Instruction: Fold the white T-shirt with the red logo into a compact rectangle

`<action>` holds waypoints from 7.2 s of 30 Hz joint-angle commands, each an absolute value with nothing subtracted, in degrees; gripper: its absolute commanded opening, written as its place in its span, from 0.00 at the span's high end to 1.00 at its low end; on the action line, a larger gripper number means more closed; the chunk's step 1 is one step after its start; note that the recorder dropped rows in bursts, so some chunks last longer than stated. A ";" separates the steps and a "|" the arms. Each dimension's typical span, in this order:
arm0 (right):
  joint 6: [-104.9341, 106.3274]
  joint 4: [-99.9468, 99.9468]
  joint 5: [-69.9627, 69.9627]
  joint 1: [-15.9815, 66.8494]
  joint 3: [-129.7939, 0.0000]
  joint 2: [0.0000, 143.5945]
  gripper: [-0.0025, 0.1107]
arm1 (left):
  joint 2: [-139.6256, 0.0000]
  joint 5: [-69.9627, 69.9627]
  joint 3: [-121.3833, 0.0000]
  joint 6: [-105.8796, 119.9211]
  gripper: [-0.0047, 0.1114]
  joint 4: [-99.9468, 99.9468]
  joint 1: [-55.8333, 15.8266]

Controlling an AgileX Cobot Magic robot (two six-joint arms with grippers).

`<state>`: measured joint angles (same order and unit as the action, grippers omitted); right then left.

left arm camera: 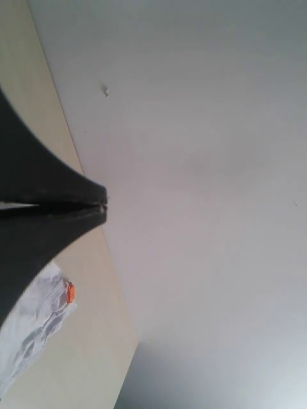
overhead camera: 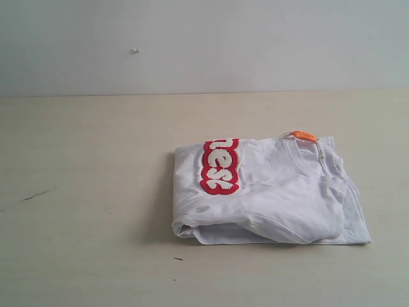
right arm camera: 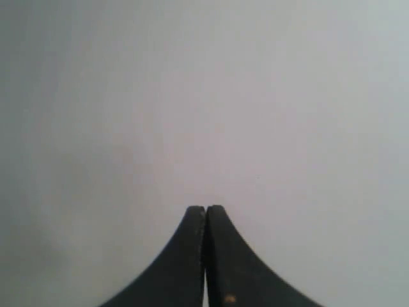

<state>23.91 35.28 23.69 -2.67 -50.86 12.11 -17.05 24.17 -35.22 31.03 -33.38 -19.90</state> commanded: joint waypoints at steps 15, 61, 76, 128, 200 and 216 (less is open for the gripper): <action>23.86 35.77 22.57 -2.64 -50.60 5.43 0.98 | -16.32 24.23 -35.00 31.01 0.96 -33.74 -19.93; 23.86 36.01 22.57 -2.64 -50.60 5.43 0.98 | 0.00 6.74 -11.85 -10.06 0.96 -1.56 -2.27; 23.86 35.99 22.57 -2.64 -50.60 5.43 0.98 | 0.00 2.32 0.00 -4.73 0.96 -0.42 -2.27; 24.23 31.93 21.58 -4.20 -49.32 3.15 0.98 | 0.00 20.51 0.00 -4.73 0.96 -1.19 -2.27; 7.30 0.48 14.06 -4.01 0.00 0.00 0.98 | 0.00 20.51 0.00 -4.73 0.96 -1.19 -2.27; 7.41 0.48 14.06 -4.01 0.00 0.00 0.98 | 0.00 20.51 0.00 -4.73 0.96 -1.19 -2.27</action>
